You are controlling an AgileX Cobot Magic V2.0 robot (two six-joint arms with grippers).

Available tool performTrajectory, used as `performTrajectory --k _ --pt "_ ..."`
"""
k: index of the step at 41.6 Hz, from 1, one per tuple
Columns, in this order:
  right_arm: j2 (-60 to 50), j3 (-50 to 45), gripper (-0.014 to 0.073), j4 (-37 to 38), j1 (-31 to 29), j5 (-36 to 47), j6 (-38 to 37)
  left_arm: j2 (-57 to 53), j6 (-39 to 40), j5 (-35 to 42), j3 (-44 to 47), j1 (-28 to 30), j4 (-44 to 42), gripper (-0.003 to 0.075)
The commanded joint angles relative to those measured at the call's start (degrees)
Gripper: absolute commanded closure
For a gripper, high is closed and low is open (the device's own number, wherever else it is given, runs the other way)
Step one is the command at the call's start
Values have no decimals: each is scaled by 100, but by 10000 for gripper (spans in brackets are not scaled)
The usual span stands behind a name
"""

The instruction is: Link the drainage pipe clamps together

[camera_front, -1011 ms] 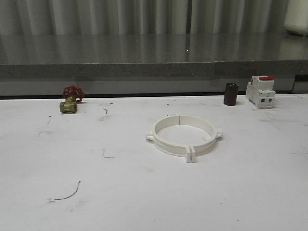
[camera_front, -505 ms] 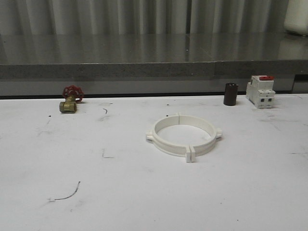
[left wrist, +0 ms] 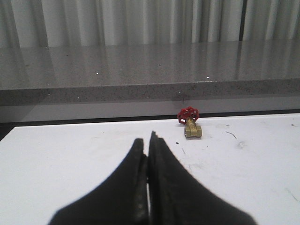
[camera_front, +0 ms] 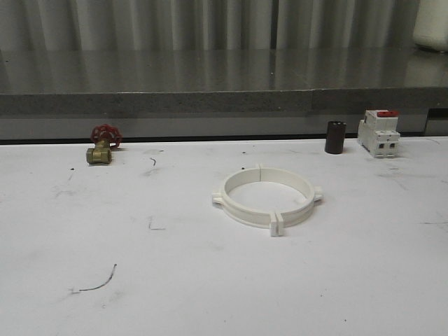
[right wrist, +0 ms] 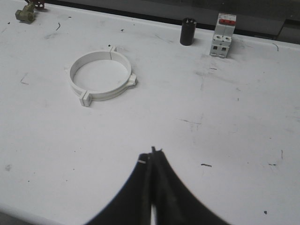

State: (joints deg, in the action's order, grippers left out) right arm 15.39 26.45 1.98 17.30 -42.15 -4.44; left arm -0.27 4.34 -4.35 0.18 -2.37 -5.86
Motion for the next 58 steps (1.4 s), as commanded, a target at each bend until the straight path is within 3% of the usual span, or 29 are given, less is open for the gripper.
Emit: performTrajectory --k 1,10,15,58 --pt "50 153 664 43 -32 390 39 -66 -43 670 139 22 181 741" --pt "50 153 664 43 -32 390 39 -66 -55 669 139 22 265 741" --pt "50 153 664 43 -32 390 39 -66 -434 669 139 22 643 741" --pt "0 117 664 39 -32 415 39 -66 -434 670 139 22 628 741"
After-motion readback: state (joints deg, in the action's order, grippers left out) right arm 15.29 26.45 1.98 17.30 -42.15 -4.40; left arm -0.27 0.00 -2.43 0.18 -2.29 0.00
